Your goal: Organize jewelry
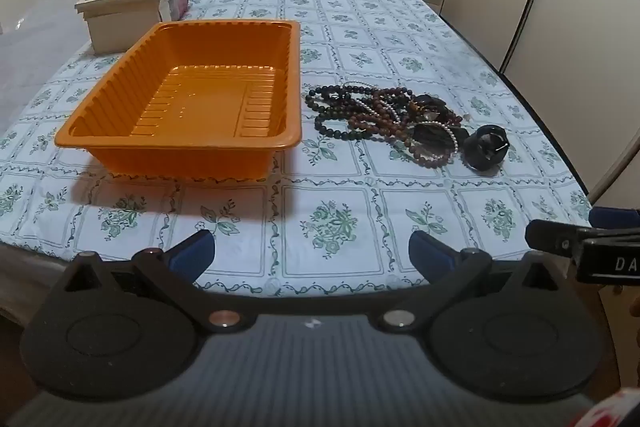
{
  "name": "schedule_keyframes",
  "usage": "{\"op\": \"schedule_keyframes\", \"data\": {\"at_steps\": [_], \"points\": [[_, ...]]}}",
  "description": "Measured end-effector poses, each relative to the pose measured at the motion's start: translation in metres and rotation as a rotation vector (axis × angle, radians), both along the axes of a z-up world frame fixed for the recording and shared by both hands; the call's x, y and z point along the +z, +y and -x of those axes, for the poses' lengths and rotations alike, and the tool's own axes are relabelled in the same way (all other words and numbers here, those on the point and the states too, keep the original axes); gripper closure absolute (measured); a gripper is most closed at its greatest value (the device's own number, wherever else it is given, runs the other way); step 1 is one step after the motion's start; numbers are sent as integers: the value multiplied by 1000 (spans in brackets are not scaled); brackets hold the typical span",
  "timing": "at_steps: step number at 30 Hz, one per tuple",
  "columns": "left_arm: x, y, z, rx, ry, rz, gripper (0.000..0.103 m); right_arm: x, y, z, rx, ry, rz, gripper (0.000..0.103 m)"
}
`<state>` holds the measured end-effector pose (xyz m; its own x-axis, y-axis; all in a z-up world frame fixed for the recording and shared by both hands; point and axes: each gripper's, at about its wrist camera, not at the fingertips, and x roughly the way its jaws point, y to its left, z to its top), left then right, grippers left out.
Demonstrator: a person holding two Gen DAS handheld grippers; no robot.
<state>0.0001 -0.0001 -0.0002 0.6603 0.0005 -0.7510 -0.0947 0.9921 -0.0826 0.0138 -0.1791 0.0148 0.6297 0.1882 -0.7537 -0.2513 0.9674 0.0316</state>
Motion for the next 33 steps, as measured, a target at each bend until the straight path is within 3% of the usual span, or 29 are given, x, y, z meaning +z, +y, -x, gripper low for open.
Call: {"op": "schedule_keyframes", "data": {"at_steps": [5, 17, 33], "points": [[-3, 9, 1, 0, 11, 42, 1, -2, 0, 0, 2, 2, 0, 0], [-2, 3, 1, -1, 5, -1, 1, -4, 1, 0, 0, 4, 6, 0], [-1, 2, 1, -18, 3, 17, 1, -3, 1, -1, -1, 10, 4, 0]]}}
